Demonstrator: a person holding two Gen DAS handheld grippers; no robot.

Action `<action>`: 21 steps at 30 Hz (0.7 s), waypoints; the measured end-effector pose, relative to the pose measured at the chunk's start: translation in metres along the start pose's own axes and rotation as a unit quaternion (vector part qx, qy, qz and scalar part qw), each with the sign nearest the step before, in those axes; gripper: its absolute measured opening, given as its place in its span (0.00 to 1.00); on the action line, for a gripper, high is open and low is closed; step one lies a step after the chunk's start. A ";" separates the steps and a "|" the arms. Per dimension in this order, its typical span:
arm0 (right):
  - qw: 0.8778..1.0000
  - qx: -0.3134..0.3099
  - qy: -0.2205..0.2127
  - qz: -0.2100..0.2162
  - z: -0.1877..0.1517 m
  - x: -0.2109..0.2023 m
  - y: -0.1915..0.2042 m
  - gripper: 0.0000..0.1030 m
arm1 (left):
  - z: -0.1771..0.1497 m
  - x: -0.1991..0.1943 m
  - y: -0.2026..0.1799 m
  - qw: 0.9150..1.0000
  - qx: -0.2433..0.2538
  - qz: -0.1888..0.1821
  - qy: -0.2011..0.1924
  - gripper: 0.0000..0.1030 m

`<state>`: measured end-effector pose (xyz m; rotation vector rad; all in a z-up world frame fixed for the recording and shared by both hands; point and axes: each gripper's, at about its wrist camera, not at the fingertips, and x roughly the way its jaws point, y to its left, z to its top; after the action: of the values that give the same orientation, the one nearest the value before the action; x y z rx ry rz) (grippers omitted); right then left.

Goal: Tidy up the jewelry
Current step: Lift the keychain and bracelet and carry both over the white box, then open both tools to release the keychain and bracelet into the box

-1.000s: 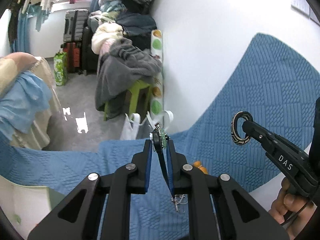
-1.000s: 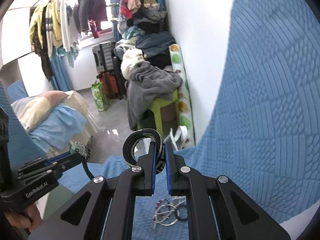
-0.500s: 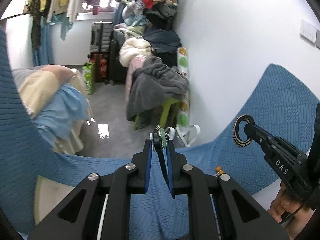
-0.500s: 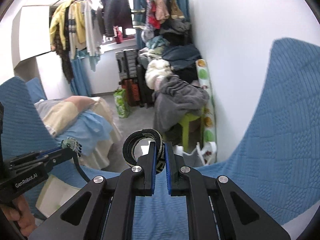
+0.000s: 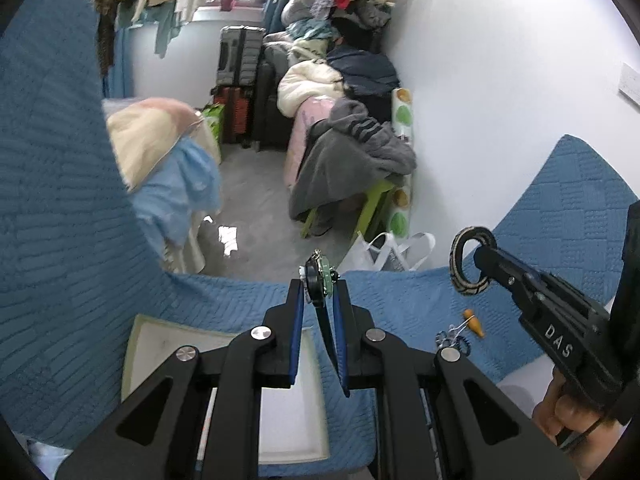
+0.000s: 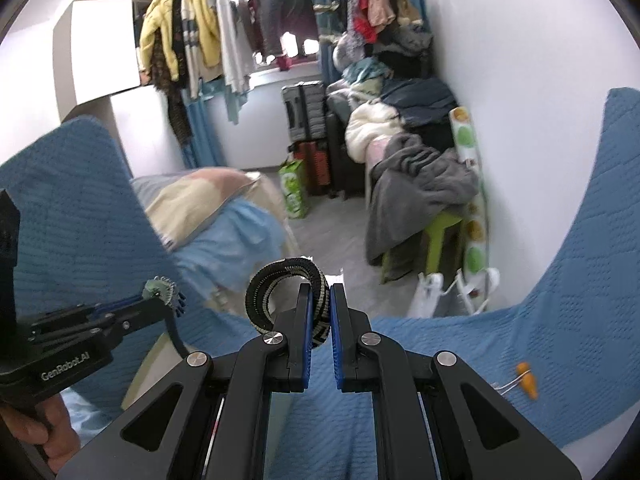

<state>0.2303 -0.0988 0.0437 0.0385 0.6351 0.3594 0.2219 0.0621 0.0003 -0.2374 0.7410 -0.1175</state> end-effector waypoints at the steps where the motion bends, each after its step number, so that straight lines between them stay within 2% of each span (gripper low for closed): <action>1: 1.000 -0.001 0.003 0.003 -0.002 0.002 0.004 0.06 | -0.001 0.000 0.007 1.000 -0.002 0.004 0.003 0.14; 8: 0.999 0.001 0.029 0.014 -0.033 0.026 0.036 0.06 | -0.020 0.010 0.043 0.999 -0.009 0.028 0.035 0.14; 21: 0.991 -0.021 0.132 0.019 -0.109 0.086 0.072 0.07 | -0.063 0.050 0.081 0.993 -0.008 0.043 0.112 0.14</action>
<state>0.2079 -0.0101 -0.0829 -0.0381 0.8886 0.4186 0.2171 0.1200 -0.0979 -0.2086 0.9748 -0.0571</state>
